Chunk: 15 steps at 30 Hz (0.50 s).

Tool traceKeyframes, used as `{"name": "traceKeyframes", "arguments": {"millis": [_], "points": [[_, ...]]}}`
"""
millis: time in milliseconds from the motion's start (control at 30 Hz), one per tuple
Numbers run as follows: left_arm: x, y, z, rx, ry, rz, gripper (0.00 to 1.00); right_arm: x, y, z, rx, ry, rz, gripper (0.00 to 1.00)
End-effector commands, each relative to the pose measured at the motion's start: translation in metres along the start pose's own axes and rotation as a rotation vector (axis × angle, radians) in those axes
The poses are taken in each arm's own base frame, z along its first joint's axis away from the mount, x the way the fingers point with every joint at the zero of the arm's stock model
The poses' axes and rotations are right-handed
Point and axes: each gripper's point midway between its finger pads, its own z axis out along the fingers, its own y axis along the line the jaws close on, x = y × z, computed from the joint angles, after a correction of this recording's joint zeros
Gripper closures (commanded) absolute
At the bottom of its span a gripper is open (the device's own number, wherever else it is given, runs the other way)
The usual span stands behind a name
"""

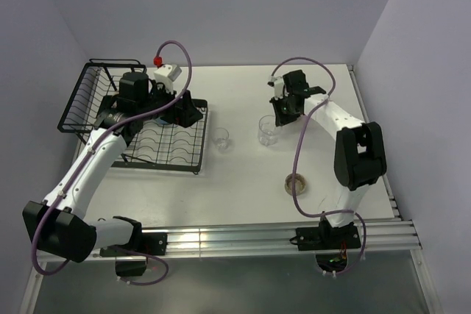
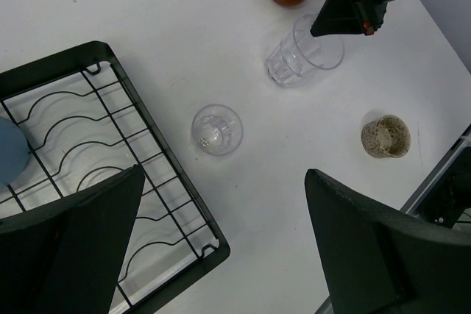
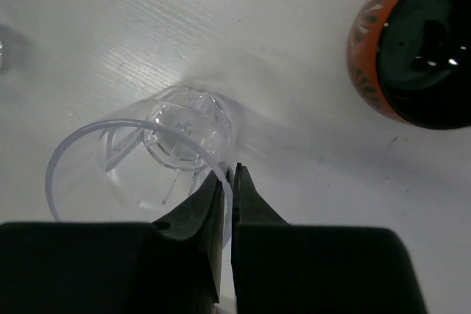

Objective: Load the cups into the dish rack

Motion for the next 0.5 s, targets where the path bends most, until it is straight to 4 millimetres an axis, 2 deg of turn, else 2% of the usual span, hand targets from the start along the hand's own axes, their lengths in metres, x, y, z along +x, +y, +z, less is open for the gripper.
{"name": "traceKeyframes", "arguments": {"millis": [0,67,100,133,200,300,367,400,467], "points": [[-0.027,-0.013,-0.008,0.042,-0.068,0.001,0.01,-0.060,0.001,-0.064,0.067,-0.274,-0.055,1.00],[-0.034,-0.015,-0.011,0.046,-0.079,-0.012,0.01,-0.075,-0.005,-0.084,0.113,-0.359,-0.088,1.00],[-0.040,-0.017,-0.014,0.053,-0.091,-0.017,0.01,-0.084,-0.003,-0.103,0.129,-0.419,-0.106,1.00],[-0.043,-0.018,-0.015,0.061,-0.094,-0.029,0.01,-0.093,-0.005,-0.113,0.148,-0.471,-0.135,1.00],[-0.054,-0.023,-0.022,0.098,-0.114,-0.058,0.01,-0.102,-0.006,-0.134,0.180,-0.539,-0.156,1.00],[-0.068,-0.033,-0.032,0.158,-0.144,-0.104,0.01,-0.120,0.000,-0.185,0.230,-0.695,-0.217,1.00],[-0.079,-0.039,-0.041,0.189,-0.180,-0.125,0.01,-0.129,0.006,-0.207,0.261,-0.777,-0.286,1.00],[-0.081,-0.045,-0.043,0.222,-0.183,-0.125,0.01,-0.132,0.010,-0.228,0.283,-0.836,-0.310,1.00],[-0.085,-0.052,-0.049,0.258,-0.194,-0.112,0.01,-0.138,0.021,-0.248,0.312,-0.926,-0.389,1.00]]}}
